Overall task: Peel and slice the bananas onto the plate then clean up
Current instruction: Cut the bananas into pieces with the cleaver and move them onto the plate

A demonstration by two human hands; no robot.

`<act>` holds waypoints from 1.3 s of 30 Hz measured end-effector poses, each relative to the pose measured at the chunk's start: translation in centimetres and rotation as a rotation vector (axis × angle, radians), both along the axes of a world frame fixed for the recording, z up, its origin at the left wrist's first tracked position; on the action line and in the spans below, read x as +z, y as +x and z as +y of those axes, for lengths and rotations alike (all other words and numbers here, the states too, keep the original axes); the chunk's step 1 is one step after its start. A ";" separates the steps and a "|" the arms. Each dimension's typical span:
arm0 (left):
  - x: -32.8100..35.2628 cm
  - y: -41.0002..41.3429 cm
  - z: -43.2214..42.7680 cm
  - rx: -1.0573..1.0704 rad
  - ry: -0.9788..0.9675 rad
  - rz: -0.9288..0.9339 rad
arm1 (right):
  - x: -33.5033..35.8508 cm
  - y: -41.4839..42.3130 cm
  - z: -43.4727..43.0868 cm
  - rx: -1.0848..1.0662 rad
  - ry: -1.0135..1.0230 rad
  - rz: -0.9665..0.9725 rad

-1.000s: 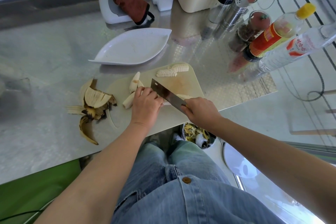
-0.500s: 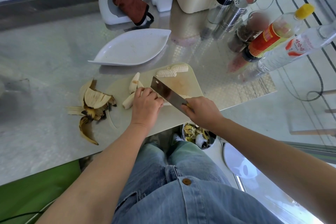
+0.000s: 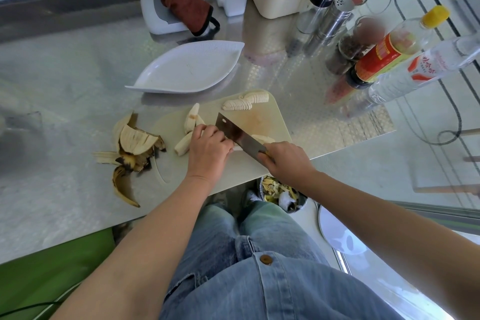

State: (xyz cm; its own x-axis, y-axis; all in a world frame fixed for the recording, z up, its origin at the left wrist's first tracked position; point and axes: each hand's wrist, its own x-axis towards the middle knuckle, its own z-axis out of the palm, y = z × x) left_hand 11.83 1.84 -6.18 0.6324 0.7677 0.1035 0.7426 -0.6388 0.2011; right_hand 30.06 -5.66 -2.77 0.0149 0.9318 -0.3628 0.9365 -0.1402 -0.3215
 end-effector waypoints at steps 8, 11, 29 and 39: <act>0.3 0.1 0.0 -0.006 0.005 -0.016 | 1.4 0.0 0.5 -0.021 0.043 0.047; 0.4 0.1 0.0 -0.006 0.001 -0.012 | 1.4 0.1 0.6 -0.001 0.025 0.027; 0.3 0.2 0.0 -0.011 -0.001 -0.002 | 0.7 0.2 -0.1 -0.025 0.049 0.056; 0.4 0.3 0.0 -0.006 -0.003 0.016 | 1.0 0.1 0.4 0.025 0.020 0.020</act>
